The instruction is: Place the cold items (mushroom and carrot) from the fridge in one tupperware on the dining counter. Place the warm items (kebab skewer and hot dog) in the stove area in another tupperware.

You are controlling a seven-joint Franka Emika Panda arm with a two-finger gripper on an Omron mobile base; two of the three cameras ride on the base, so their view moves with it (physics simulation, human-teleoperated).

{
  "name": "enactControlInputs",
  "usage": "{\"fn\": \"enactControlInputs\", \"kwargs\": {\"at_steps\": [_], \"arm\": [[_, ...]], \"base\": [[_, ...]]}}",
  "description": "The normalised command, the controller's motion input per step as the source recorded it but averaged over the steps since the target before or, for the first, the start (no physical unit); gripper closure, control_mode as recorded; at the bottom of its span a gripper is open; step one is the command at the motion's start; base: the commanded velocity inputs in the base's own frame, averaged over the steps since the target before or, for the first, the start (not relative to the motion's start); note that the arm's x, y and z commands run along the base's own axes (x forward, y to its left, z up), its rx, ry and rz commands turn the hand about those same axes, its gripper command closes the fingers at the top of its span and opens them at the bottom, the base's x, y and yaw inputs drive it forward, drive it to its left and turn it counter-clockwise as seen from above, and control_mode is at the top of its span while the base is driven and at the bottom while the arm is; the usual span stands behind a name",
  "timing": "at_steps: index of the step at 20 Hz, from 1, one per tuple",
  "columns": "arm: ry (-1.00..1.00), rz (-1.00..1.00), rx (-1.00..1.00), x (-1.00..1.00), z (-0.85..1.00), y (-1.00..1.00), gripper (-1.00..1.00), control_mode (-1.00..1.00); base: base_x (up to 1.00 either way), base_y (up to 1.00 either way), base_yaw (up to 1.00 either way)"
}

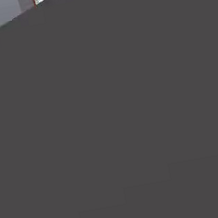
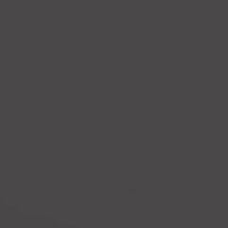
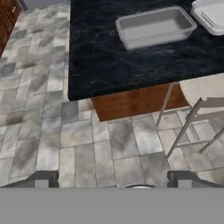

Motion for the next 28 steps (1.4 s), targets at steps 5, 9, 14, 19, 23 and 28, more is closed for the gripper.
{"fn": "enactControlInputs", "kwargs": {"at_steps": [5,9,14,19,23,28], "arm": [[0.00,0.00,0.00,0.00,0.00,0.00,-1.00,1.00],[0.00,0.00,0.00,0.00,0.00,0.00,-1.00,1.00],[0.00,0.00,0.00,0.00,0.00,0.00,-1.00,1.00],[0.00,0.00,0.00,0.00,0.00,0.00,-1.00,1.00],[0.00,0.00,0.00,0.00,0.00,0.00,-1.00,1.00],[0.00,0.00,0.00,0.00,0.00,0.00,-1.00,1.00]], "base": [[0.01,1.00,-0.25],[0.10,1.00,-0.29],[0.25,1.00,-0.34],[0.64,1.00,-0.36],[0.76,1.00,-0.32],[0.86,1.00,-0.29]]}}
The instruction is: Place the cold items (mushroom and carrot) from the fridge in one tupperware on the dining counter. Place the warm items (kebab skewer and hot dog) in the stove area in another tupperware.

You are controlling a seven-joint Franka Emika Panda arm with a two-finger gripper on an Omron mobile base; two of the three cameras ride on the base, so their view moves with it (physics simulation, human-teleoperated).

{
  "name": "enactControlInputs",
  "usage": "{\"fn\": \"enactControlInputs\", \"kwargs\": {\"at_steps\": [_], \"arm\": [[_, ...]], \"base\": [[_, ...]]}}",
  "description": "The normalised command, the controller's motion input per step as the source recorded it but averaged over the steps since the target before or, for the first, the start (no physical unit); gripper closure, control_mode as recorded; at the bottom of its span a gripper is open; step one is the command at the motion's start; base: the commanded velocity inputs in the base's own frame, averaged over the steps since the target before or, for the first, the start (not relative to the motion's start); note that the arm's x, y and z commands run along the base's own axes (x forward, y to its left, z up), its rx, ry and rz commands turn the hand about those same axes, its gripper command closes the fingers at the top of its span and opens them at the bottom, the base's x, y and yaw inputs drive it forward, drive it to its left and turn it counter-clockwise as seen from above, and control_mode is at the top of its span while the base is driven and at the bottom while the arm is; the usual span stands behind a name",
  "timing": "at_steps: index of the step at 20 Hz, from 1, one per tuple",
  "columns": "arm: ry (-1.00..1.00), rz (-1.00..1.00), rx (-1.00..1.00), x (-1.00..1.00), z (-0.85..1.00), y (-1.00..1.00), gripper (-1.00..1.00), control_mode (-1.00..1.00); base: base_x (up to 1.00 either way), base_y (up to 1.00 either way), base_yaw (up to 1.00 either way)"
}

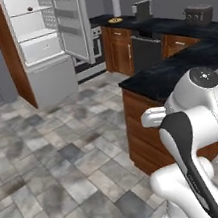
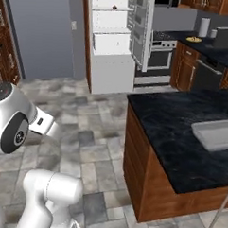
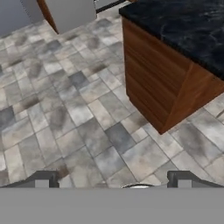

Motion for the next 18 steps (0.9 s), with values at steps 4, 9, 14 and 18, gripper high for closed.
{"fn": "enactControlInputs", "kwargs": {"at_steps": [4,9,14,18], "arm": [[0.00,0.00,0.00,0.00,0.00,0.00,-1.00,1.00],[0.00,0.00,0.00,0.00,0.00,0.00,-1.00,1.00],[0.00,0.00,0.00,0.00,0.00,0.00,-1.00,1.00],[0.00,0.00,0.00,0.00,0.00,0.00,-1.00,1.00]], "base": [[0.96,0.73,-0.22],[1.00,0.44,-0.03],[1.00,0.34,0.00],[1.00,0.06,0.00]]}}
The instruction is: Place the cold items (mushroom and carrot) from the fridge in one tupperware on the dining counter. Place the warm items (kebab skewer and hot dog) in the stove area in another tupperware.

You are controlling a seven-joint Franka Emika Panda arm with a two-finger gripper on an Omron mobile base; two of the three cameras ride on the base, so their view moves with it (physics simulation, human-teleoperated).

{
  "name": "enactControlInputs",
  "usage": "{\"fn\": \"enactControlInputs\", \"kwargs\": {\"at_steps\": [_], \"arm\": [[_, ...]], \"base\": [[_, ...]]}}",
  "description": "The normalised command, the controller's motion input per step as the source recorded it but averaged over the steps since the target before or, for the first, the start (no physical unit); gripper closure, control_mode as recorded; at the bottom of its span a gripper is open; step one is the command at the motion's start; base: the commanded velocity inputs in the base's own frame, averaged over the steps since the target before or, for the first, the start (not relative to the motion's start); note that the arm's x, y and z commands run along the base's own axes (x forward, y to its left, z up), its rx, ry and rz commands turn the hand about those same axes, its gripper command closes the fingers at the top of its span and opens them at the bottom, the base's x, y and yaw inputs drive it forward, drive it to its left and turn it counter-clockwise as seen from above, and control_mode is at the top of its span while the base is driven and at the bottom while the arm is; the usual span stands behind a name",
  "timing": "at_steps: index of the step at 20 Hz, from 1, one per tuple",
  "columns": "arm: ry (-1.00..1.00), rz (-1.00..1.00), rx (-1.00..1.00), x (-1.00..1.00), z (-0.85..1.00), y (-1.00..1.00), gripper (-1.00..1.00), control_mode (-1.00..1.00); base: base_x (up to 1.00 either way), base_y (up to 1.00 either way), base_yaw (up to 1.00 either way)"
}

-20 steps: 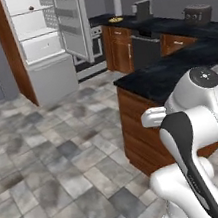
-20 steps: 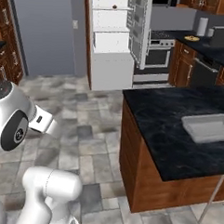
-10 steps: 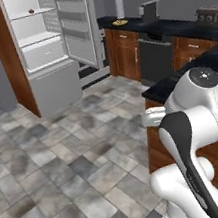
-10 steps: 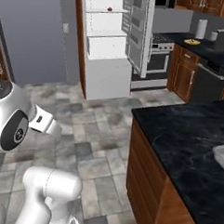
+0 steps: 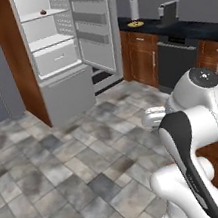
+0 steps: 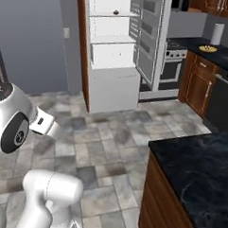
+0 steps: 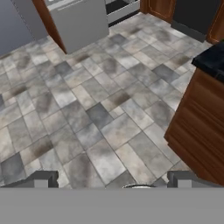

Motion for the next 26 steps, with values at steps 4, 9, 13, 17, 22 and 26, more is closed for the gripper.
{"fn": "enactControlInputs", "kwargs": {"at_steps": [4,9,13,17,22,26], "arm": [[0.00,0.00,0.00,0.00,0.00,0.00,-1.00,1.00],[0.00,0.00,0.00,0.00,0.00,0.00,-1.00,1.00],[0.00,0.00,0.00,0.00,0.00,0.00,-1.00,1.00],[0.00,0.00,0.00,0.00,0.00,0.00,-1.00,1.00],[0.00,0.00,0.00,0.00,0.00,0.00,-1.00,1.00],[0.00,0.00,0.00,0.00,0.00,0.00,-1.00,1.00]], "base": [[1.00,0.00,0.00],[1.00,-0.04,0.01],[1.00,-0.12,0.05],[1.00,-0.17,0.10],[1.00,-0.18,0.12],[1.00,-0.19,0.13]]}}
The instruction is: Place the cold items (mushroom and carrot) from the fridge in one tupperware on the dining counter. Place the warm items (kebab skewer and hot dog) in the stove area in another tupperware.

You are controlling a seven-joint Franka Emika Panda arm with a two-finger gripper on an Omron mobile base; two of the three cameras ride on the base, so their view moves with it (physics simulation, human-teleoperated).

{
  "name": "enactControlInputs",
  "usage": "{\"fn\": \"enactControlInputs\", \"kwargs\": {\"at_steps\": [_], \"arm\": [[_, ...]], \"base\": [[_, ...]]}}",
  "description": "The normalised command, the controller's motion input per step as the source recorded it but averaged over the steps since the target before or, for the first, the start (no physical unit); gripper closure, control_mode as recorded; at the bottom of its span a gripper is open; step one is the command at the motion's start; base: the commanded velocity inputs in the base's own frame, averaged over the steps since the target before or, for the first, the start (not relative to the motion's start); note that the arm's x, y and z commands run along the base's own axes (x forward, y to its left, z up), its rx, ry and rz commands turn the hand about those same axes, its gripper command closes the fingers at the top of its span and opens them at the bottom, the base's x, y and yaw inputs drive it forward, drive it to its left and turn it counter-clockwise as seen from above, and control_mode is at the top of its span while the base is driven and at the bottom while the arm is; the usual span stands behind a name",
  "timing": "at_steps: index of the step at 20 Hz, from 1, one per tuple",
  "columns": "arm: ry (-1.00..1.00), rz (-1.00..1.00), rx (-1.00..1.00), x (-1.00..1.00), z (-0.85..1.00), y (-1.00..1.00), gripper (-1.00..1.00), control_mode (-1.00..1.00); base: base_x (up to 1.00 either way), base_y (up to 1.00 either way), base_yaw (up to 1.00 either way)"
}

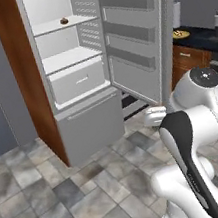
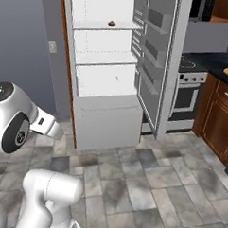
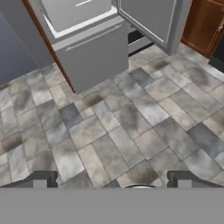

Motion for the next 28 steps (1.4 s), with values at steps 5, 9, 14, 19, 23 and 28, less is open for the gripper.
{"fn": "enactControlInputs", "kwargs": {"at_steps": [5,9,14,19,23,28], "arm": [[0.00,0.00,0.00,0.00,0.00,0.00,-1.00,1.00],[0.00,0.00,0.00,0.00,0.00,0.00,-1.00,1.00],[0.00,0.00,0.00,0.00,0.00,0.00,-1.00,1.00],[0.00,0.00,0.00,0.00,0.00,0.00,-1.00,1.00],[0.00,0.00,0.00,0.00,0.00,0.00,-1.00,1.00],[0.00,0.00,0.00,0.00,0.00,0.00,-1.00,1.00]], "base": [[1.00,-0.25,0.17],[1.00,-0.25,0.20],[1.00,-0.27,0.25],[1.00,-0.29,0.26],[1.00,-0.28,0.22],[0.95,-0.36,0.18]]}}
